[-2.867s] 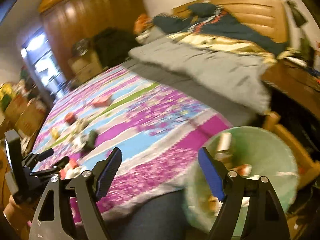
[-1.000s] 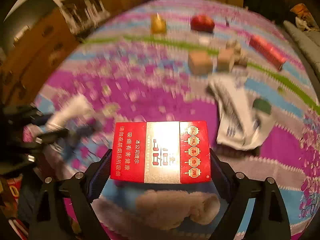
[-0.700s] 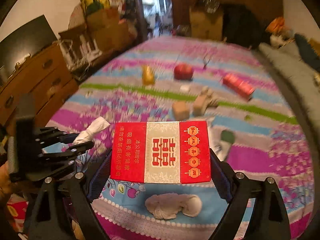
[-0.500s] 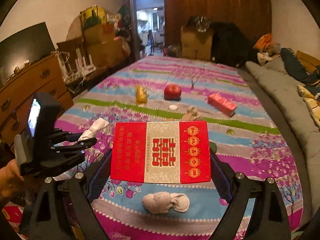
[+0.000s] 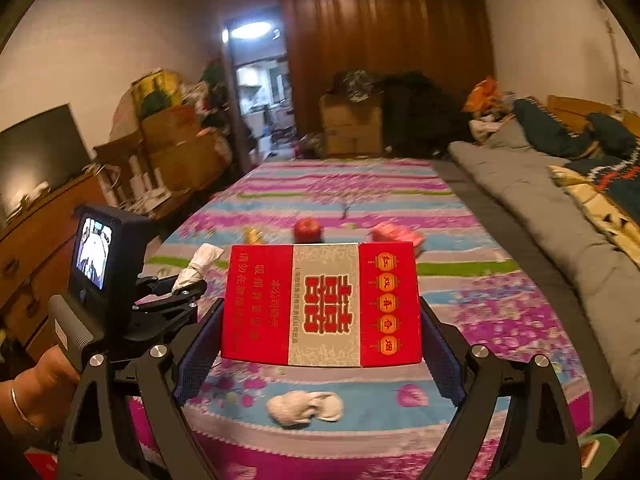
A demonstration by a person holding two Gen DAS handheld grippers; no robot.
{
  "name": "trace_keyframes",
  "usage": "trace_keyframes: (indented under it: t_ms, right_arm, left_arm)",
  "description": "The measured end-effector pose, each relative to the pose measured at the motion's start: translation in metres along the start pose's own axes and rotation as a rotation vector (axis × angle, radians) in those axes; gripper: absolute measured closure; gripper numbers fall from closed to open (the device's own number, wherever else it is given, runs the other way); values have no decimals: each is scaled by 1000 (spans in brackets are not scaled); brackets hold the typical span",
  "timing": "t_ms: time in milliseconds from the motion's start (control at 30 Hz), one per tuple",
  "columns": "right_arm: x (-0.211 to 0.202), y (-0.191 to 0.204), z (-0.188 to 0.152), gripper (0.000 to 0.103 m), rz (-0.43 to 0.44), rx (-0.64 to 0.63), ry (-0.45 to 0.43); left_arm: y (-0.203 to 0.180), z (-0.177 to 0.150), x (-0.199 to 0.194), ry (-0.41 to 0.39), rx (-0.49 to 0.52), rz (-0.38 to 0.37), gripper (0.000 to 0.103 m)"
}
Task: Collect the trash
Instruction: 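Carry the tissue bundle and red box to the green bin and release both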
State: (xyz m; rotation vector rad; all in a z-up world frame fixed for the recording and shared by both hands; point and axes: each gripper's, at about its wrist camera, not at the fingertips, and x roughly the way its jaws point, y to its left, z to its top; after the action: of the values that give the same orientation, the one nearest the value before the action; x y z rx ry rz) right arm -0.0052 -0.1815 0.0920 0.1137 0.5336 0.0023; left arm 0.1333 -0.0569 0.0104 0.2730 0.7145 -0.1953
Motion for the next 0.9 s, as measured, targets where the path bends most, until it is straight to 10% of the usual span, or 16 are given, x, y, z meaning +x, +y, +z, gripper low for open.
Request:
trace_keyframes:
  t_ms: [900]
  right_arm:
    - [-220, -247, -58, 14, -531, 392, -162]
  left_arm:
    - [-282, 46, -93, -209, 418, -415, 79]
